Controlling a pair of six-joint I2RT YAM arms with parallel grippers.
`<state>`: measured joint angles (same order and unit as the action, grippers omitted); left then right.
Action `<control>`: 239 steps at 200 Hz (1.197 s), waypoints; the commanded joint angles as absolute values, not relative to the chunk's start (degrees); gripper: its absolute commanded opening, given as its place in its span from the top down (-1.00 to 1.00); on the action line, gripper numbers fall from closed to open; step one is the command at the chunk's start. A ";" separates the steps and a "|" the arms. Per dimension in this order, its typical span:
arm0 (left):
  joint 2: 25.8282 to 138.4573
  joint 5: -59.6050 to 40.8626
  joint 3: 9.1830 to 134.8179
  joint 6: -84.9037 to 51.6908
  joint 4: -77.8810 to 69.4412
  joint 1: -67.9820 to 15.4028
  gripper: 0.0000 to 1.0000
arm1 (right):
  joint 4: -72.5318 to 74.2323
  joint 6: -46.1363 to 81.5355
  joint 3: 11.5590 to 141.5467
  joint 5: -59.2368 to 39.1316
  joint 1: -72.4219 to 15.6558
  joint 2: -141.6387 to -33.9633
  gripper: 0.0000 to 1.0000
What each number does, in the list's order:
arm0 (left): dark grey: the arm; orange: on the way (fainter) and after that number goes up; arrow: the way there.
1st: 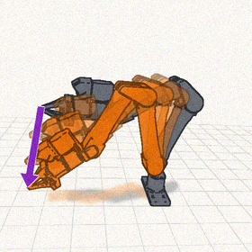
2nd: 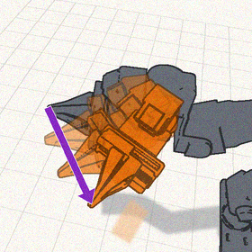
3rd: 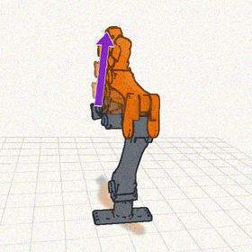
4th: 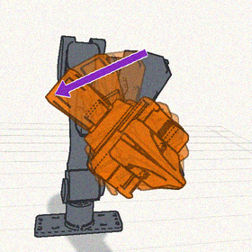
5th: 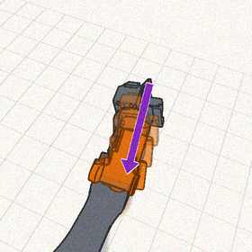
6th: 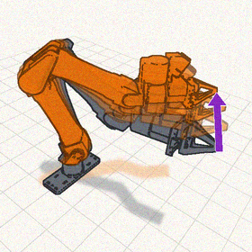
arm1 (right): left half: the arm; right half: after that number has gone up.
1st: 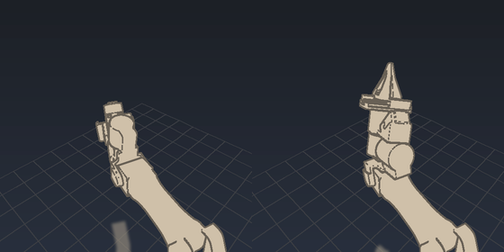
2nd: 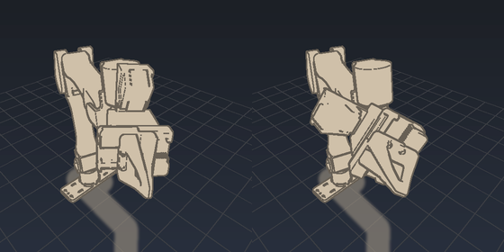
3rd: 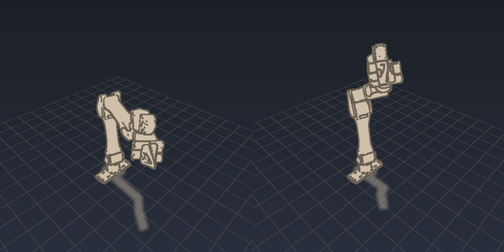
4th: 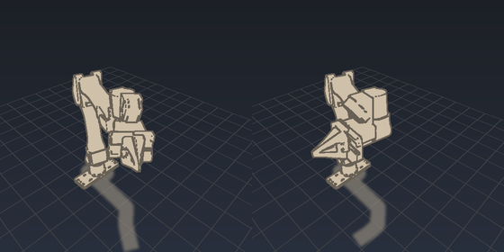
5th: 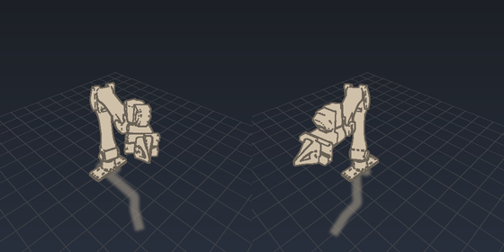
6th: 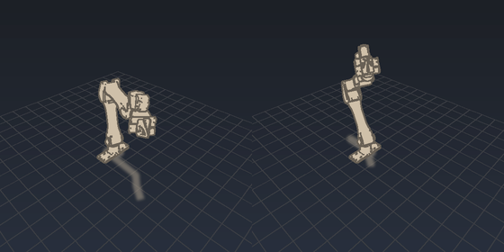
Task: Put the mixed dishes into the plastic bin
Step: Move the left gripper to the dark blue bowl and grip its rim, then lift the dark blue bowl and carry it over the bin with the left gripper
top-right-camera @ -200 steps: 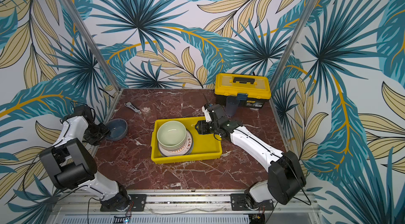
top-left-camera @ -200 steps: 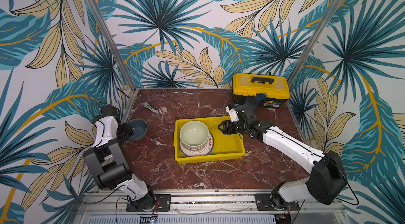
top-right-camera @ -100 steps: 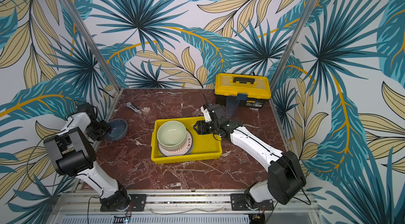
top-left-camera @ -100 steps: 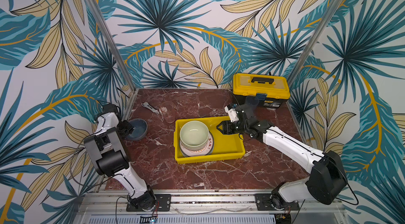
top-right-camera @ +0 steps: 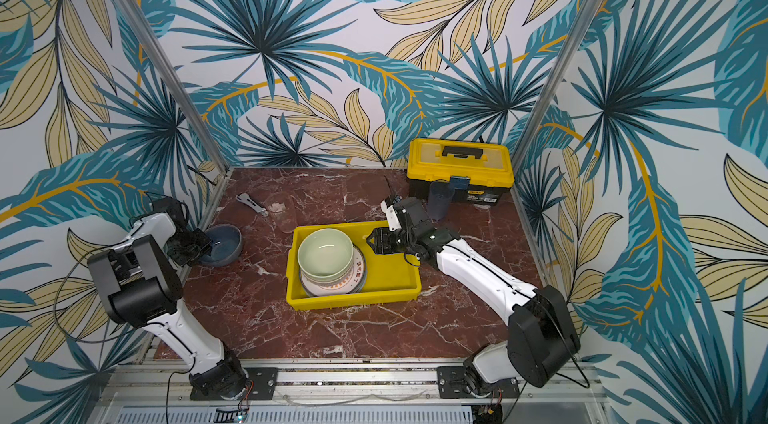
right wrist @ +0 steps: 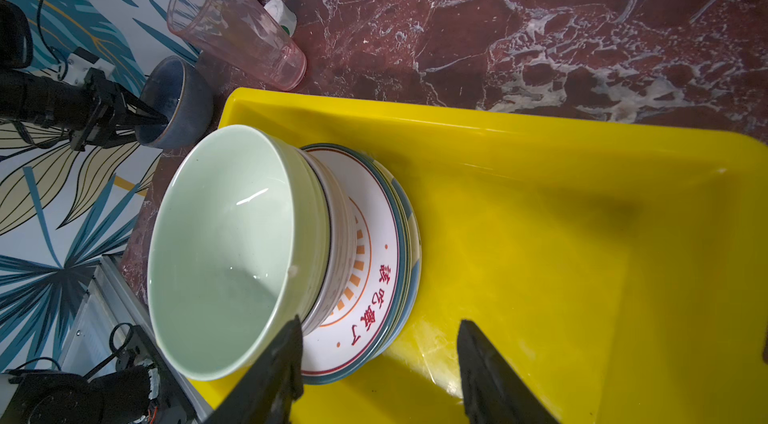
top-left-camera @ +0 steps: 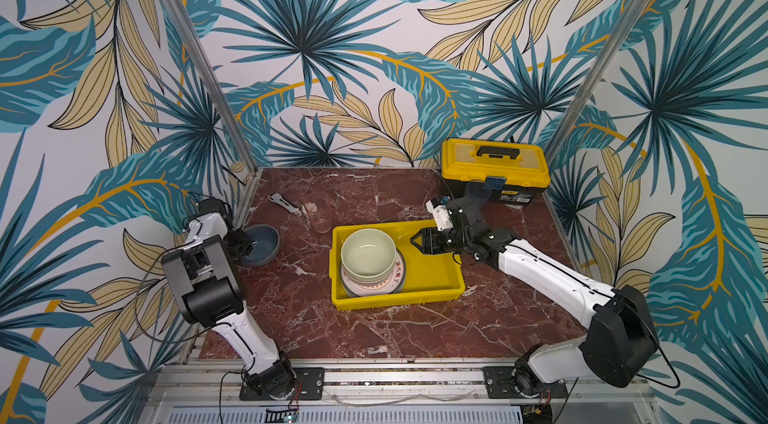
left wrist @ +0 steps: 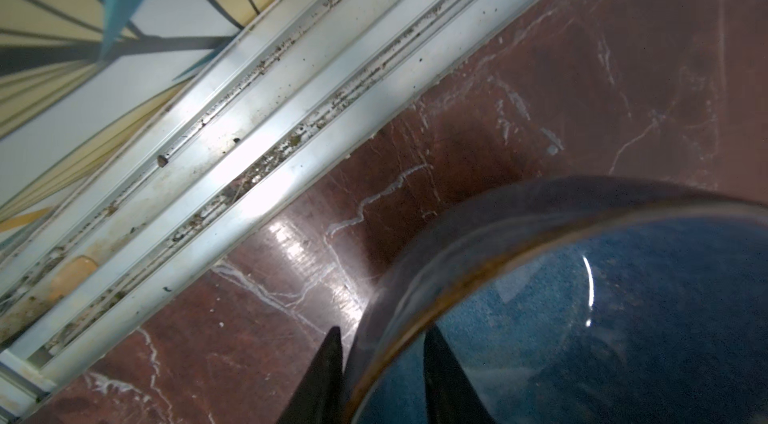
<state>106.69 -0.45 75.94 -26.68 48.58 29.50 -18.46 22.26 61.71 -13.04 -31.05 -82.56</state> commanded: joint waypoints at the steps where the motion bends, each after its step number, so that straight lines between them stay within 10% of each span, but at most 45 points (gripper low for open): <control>1: 108.21 -0.83 76.17 -27.25 46.85 27.97 0.33 | -19.93 22.40 62.58 -12.04 -30.96 -82.27 -0.22; 94: 103.27 -4.44 74.89 -26.45 47.15 26.22 0.82 | -20.39 22.68 62.40 -10.90 -31.01 -81.65 -0.22; 239: 86.34 -17.13 79.64 -21.01 59.18 22.82 1.00 | -19.60 23.29 61.08 -9.78 -30.95 -81.56 -0.22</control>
<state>91.09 -10.26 76.29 -22.37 57.49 23.53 -19.57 22.52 61.80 -10.50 -31.05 -82.46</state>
